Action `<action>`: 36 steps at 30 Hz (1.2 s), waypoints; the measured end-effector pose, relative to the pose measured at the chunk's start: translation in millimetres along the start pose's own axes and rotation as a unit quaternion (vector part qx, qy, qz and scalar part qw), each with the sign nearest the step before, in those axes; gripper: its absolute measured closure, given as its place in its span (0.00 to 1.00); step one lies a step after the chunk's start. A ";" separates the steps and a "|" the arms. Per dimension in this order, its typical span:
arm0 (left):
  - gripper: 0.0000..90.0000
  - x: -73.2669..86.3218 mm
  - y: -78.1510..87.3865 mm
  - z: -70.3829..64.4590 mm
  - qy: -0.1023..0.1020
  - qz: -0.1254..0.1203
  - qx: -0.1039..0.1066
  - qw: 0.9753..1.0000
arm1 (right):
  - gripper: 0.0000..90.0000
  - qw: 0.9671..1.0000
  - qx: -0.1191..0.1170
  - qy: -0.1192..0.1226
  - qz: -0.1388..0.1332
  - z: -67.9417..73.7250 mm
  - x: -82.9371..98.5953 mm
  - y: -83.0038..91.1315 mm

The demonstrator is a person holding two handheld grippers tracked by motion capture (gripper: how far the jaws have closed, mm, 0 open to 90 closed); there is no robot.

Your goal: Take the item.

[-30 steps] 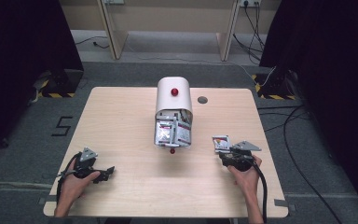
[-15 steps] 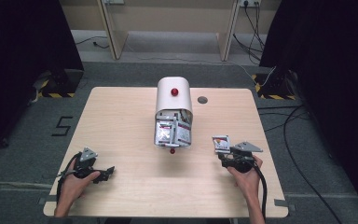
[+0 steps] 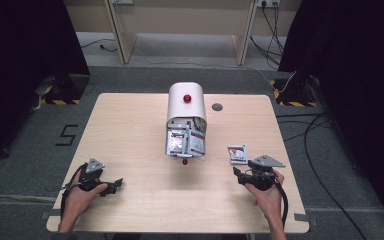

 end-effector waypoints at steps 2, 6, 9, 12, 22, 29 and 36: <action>0.00 0.0 0.0 0.0 0.000 0.000 0.000 1.000 | 0.38 1.000 -0.001 0.001 -0.001 1.5 -0.1 2.3; 0.00 0.0 0.0 0.0 0.000 0.000 0.000 1.000 | 0.37 1.000 -0.002 0.001 -0.003 3.6 0.1 5.3; 0.00 0.0 0.0 0.0 0.000 0.000 0.000 1.000 | 0.36 1.000 -0.003 0.003 -0.004 5.4 0.6 7.9; 0.00 0.0 0.0 0.0 0.000 0.000 0.000 1.000 | 0.34 1.000 -0.004 0.002 -0.005 6.5 1.9 9.4; 0.00 0.0 0.0 0.0 0.000 0.000 0.000 1.000 | 0.30 1.000 -0.008 0.001 -0.003 10.8 8.3 12.5; 0.00 0.0 0.0 0.0 0.000 0.000 0.000 1.000 | 0.27 1.000 -0.009 -0.001 -0.002 12.9 13.6 15.4; 0.00 0.0 0.0 0.0 0.000 0.000 0.000 1.000 | 0.24 1.000 -0.011 0.001 -0.006 15.9 19.5 18.3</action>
Point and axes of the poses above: each handheld gripper's, and its own axes: y roughly backward along the jaws, x roughly out of its underside, z roughly to its left, the point moved 10 cm from there along -y, roughly forward along the jaws, and after that the axes turned 2 degrees about -z, right-handed, at the moved point
